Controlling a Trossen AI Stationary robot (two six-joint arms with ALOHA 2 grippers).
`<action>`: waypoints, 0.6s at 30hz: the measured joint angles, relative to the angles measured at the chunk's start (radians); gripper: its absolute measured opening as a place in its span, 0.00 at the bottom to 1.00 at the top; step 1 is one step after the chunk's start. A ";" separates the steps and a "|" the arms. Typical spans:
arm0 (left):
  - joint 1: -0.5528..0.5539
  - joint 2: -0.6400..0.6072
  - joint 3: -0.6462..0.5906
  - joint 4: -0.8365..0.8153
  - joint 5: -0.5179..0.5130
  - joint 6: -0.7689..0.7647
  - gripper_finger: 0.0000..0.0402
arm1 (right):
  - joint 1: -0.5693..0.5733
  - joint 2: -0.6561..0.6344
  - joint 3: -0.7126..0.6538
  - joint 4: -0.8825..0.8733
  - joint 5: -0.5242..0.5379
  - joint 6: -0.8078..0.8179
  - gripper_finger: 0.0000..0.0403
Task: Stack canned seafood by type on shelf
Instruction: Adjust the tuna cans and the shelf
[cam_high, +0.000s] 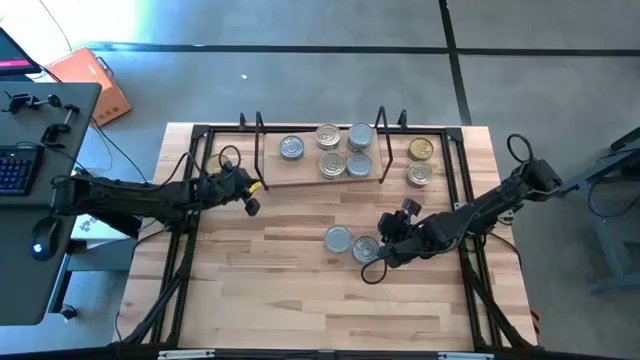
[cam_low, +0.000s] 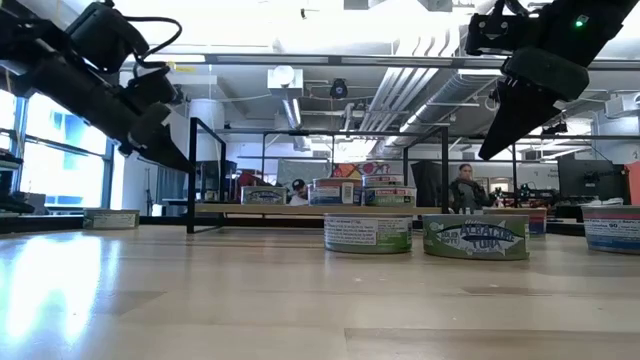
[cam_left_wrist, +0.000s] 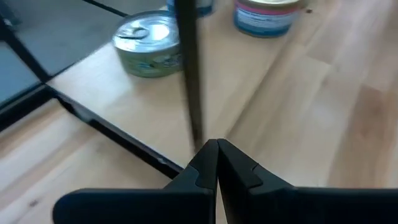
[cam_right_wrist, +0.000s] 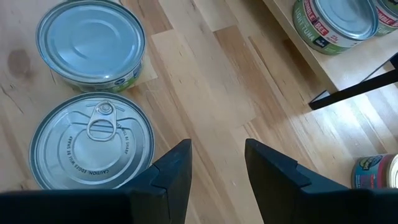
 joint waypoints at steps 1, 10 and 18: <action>0.009 0.000 -0.003 0.006 -0.001 0.009 0.00 | 0.000 0.000 0.000 0.000 0.000 0.000 0.35; 0.070 0.000 -0.004 0.044 0.002 0.067 0.00 | 0.000 0.000 0.000 0.003 0.000 0.000 0.35; 0.096 0.000 -0.004 0.044 -0.001 0.075 0.00 | 0.000 0.000 0.000 0.003 0.001 0.000 0.35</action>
